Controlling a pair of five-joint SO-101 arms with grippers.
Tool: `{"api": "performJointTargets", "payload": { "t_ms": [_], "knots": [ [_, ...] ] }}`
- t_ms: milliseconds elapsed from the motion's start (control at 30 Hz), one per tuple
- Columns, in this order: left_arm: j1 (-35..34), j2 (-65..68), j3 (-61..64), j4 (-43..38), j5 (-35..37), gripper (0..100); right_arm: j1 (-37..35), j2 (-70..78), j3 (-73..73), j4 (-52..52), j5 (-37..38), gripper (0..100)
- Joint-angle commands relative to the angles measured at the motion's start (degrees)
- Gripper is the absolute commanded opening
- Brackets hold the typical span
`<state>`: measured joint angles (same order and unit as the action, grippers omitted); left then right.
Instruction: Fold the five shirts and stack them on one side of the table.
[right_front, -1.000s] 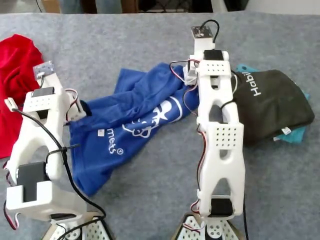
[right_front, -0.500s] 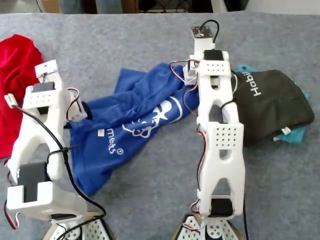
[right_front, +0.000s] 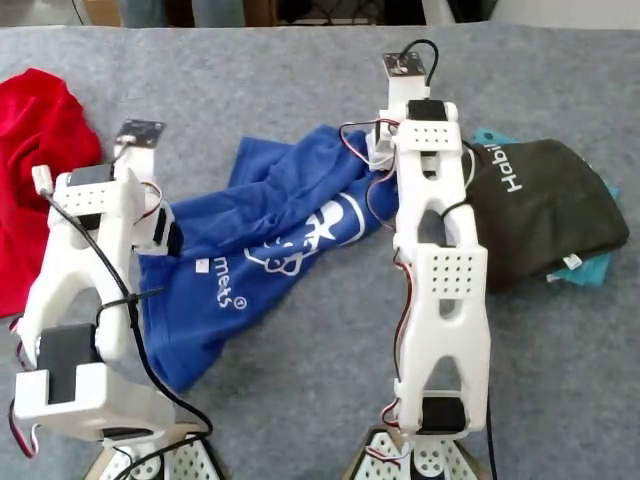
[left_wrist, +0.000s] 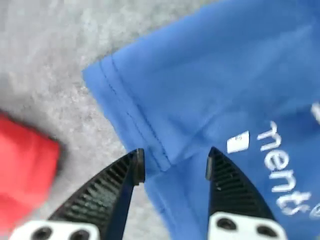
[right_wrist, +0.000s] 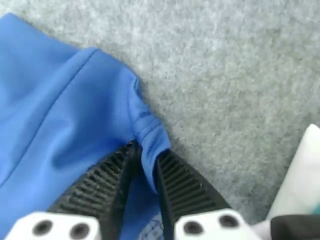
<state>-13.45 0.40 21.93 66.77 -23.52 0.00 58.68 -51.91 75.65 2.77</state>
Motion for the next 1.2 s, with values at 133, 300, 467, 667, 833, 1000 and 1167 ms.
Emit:
{"api": "performJointTargets", "payload": {
  "t_ms": [133, 300, 467, 667, 833, 1000, 1167],
  "knots": [
    [-4.3, -0.4, -0.3, -0.3, -23.4, 22, -0.4, -0.3, -2.2, -1.0, -0.4, 1.5],
    [-4.4, -0.4, -0.1, -0.4, -30.0, 22, -0.4, -0.3, -2.2, -1.0, -0.4, 1.5],
    [-4.4, -0.3, 0.7, -2.9, -30.2, 22, -0.4, -0.3, -2.1, -1.0, -0.4, 1.5],
    [-3.4, -0.3, 5.1, -9.2, -30.1, 22, -0.4, -0.3, -1.9, -1.1, -0.4, 1.5],
    [-3.1, -0.3, 5.3, -10.4, -30.1, 22, -0.4, -0.3, -1.9, -1.1, -0.4, 1.5],
    [-3.0, -0.3, 5.5, -10.4, -30.3, 19, -0.4, -0.3, -1.8, -1.1, -0.4, 1.5],
    [-2.9, 3.6, 3.7, -10.5, -30.4, 10, -0.4, -0.3, -1.8, -1.1, -0.4, 1.5]
  ]
}}
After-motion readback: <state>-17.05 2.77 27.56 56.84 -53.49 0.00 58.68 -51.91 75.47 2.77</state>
